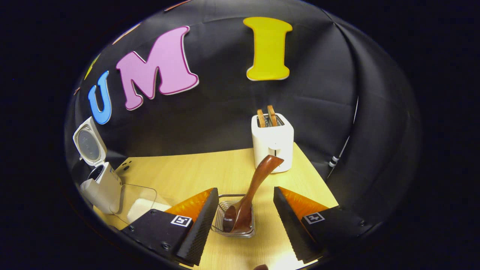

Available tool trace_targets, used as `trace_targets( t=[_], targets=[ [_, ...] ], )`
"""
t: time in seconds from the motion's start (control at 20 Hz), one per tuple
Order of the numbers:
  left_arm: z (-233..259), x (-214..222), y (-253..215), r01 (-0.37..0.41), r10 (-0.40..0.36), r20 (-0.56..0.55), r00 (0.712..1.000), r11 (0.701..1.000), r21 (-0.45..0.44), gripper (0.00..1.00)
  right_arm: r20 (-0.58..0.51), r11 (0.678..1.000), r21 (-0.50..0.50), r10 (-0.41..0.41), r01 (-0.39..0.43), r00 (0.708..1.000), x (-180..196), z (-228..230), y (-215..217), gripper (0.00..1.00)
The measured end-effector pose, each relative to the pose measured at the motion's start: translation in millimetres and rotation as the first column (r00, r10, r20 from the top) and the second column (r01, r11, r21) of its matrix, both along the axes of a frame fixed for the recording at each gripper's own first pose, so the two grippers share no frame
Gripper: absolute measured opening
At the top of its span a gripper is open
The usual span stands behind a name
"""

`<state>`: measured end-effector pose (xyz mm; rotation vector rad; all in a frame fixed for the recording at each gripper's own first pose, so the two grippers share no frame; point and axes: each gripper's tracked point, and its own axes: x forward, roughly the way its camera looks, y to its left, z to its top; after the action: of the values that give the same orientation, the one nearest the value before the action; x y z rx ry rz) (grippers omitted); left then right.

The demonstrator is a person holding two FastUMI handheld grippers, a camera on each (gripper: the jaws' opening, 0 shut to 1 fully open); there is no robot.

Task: Close the left gripper, press the button to open the rice cooker; take a wooden spoon from the chopstick holder with the right hand, scoop a spoonful of rice and pour it into the rice cooker, then put the wooden spoon back into the chopstick holder.

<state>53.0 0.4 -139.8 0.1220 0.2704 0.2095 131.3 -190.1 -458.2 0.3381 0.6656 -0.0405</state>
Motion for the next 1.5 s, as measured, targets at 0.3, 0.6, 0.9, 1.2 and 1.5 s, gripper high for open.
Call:
trace_targets(
  t=[0.3,0.6,0.9,1.2,1.5],
  targets=[
    [-9,-11,5,-0.05,0.051,-0.041,0.998,0.999,0.012,0.95,-0.049,0.997,0.077,0.0,0.004,0.999,22,-45,12,0.84],
    [-14,-14,9,-0.082,0.083,-0.064,0.995,0.997,0.011,0.95,-0.042,0.991,0.133,-0.024,0.03,0.999,38,-57,21,0.58],
    [-20,-12,11,-0.087,0.087,-0.075,0.993,0.996,0.003,0.96,0.012,0.998,0.045,-0.036,0.036,0.999,39,-43,9,0.48],
    [-25,-8,16,-0.092,0.091,-0.082,0.993,0.996,-0.015,0.95,-0.009,0.993,0.102,-0.058,0.059,0.998,40,-46,10,0.23],
    [-27,-12,24,-0.106,0.105,-0.09,0.99,0.994,-0.006,0.95,-0.052,0.987,0.16,-0.027,0.035,0.998,45,-60,24,0.32]
  ],
)
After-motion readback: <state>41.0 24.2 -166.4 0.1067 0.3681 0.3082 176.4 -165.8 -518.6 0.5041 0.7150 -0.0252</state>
